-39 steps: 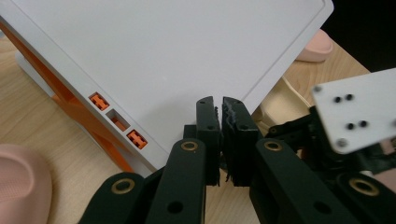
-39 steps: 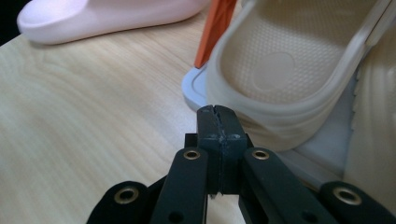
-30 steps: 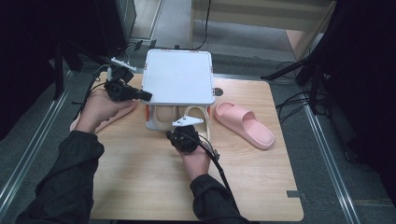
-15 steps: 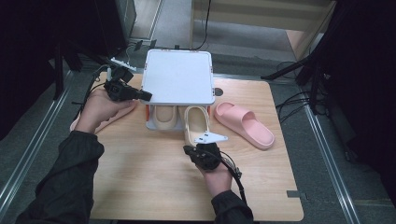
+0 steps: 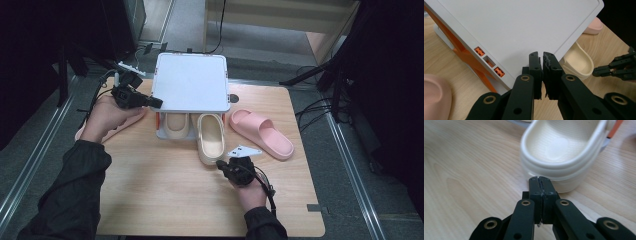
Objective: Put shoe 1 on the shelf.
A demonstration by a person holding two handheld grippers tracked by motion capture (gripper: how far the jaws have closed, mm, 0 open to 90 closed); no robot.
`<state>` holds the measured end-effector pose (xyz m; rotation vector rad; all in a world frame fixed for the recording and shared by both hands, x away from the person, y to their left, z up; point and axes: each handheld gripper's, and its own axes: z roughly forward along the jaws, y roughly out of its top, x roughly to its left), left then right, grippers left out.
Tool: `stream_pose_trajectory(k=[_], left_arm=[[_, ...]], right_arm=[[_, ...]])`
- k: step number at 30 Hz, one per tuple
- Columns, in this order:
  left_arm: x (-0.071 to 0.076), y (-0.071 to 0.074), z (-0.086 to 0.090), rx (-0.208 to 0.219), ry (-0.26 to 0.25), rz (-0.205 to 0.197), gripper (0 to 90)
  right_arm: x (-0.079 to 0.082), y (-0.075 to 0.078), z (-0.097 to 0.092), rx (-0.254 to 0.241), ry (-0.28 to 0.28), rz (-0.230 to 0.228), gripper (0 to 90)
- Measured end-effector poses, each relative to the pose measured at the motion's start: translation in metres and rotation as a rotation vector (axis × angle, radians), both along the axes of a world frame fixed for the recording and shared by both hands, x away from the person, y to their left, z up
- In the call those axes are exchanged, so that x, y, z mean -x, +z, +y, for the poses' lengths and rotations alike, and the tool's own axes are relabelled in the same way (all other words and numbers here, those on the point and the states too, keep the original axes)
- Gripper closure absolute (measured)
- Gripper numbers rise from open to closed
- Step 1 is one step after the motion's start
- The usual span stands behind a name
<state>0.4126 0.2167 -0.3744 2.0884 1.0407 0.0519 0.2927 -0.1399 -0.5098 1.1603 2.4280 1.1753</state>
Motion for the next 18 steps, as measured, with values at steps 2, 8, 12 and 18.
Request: stream_pose_trajectory(k=[2, 8, 12, 18], left_arm=[[0.0, 0.0, 0.0, -0.003, 0.001, 0.0, 85.2], [0.0, 0.0, 0.0, 0.002, 0.0, 0.0, 85.2], [0.0, 0.0, 0.001, 0.0, -0.003, -0.001, 85.2], [0.0, 0.0, 0.0, 0.0, -0.002, -0.001, 85.2]], right_arm=[[-0.007, -0.001, 0.0, -0.007, 0.0, 0.003, 90.0], [-0.026, 0.0, 0.013, 0.014, -0.014, -0.005, 90.0], [-0.04, 0.001, 0.025, 0.018, -0.029, -0.013, 90.0], [-0.063, 0.002, 0.036, 0.013, -0.046, -0.017, 90.0]])
